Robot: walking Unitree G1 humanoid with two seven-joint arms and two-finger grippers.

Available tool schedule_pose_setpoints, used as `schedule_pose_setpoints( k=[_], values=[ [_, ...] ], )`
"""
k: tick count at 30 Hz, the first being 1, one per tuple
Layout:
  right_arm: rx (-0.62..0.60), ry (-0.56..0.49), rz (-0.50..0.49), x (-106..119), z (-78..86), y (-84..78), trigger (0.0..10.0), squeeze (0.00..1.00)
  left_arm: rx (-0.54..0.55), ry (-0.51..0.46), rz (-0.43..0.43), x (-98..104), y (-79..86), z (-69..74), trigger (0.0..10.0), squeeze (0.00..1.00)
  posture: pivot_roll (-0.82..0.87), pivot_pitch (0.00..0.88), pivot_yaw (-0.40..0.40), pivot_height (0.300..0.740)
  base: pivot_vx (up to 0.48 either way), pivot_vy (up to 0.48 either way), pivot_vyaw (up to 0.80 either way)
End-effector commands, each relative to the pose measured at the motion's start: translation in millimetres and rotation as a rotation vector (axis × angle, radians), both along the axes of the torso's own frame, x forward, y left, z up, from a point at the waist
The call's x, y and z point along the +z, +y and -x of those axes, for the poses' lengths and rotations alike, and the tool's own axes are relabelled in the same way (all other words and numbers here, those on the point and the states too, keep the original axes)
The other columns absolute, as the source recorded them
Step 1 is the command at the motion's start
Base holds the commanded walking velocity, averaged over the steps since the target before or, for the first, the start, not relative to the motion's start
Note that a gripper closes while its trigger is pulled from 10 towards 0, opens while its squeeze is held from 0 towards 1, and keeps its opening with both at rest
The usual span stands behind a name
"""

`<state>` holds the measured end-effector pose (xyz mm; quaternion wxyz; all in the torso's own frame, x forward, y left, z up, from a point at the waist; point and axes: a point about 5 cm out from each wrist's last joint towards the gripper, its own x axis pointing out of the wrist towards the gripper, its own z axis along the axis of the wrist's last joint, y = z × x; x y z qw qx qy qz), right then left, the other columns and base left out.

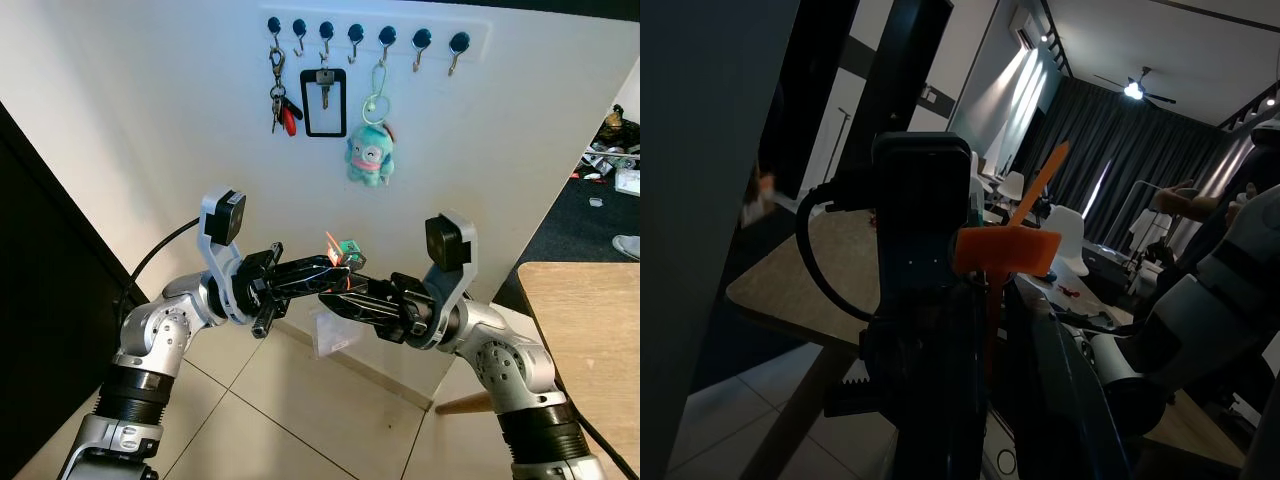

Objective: Hang keys on a hook

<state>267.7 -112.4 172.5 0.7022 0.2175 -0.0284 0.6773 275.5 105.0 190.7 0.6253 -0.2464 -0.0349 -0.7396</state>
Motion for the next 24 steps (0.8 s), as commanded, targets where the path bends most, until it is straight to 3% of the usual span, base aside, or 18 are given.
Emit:
schedule_pose_setpoints(
  k=[1,5,6,8,9,10,11,19,20,21,24],
  values=[
    [0.012,-0.005,0.040,-2.7,1.2,7.9,10.0,0.00,-0.005,-0.008,0.008,1.4,-2.9,0.0,10.0,0.00,-0.14,0.039,0.099,0.740,0.000,0.000,0.00],
    [-0.006,0.006,0.025,-2.5,-1.0,7.1,10.0,0.00,-0.007,-0.011,0.009,1.4,-3.4,0.4,10.0,0.00,-0.14,0.036,0.098,0.740,0.000,0.000,0.00],
    [-0.016,0.003,0.021,-2.3,-1.8,6.6,10.0,0.77,-0.009,-0.011,0.010,1.4,-3.7,0.6,10.0,0.00,-0.14,0.036,0.098,0.740,0.000,0.000,0.00],
    [-0.019,0.000,0.021,-2.2,-2.0,6.5,10.0,0.77,-0.010,-0.011,0.010,1.4,-3.7,0.6,10.0,0.00,-0.14,0.036,0.098,0.740,0.000,0.000,0.00],
    [-0.033,-0.003,0.028,-2.7,-3.3,6.3,10.0,1.00,-0.011,-0.011,0.011,1.5,-3.9,0.6,10.0,0.00,-0.14,0.036,0.098,0.740,0.000,0.000,0.00],
    [-0.040,-0.004,0.033,-3.0,-3.9,6.1,10.0,0.75,-0.011,-0.011,0.011,1.5,-4.0,0.5,10.0,0.00,-0.14,0.036,0.098,0.740,0.000,0.000,0.00],
    [-0.044,-0.005,0.036,-3.2,-4.2,5.9,10.0,0.01,-0.011,-0.011,0.011,1.5,-4.1,0.4,10.0,0.00,-0.14,0.036,0.098,0.740,0.000,0.000,0.00],
    [-0.027,-0.004,0.048,-3.3,-2.8,5.2,10.0,0.00,-0.011,-0.011,0.011,1.9,-3.9,1.1,10.0,0.00,-0.14,0.043,0.098,0.740,0.000,0.000,0.00],
    [-0.033,-0.004,0.076,-5.8,-3.6,5.5,7.8,0.00,-0.011,-0.011,0.012,1.9,-3.7,1.2,10.0,0.00,-0.14,0.043,0.098,0.740,0.000,0.000,0.00],
    [-0.033,0.001,0.100,-8.8,-4.0,5.8,0.0,0.00,-0.011,-0.011,0.013,2.0,-3.6,1.2,10.0,0.00,-0.14,0.043,0.098,0.740,0.000,0.000,0.00],
    [-0.030,-0.003,0.121,-11.3,-3.3,5.5,0.0,0.00,-0.010,-0.012,0.014,2.4,-3.7,1.4,10.0,0.00,-0.14,0.045,0.099,0.740,0.000,0.000,0.00]
  ],
)
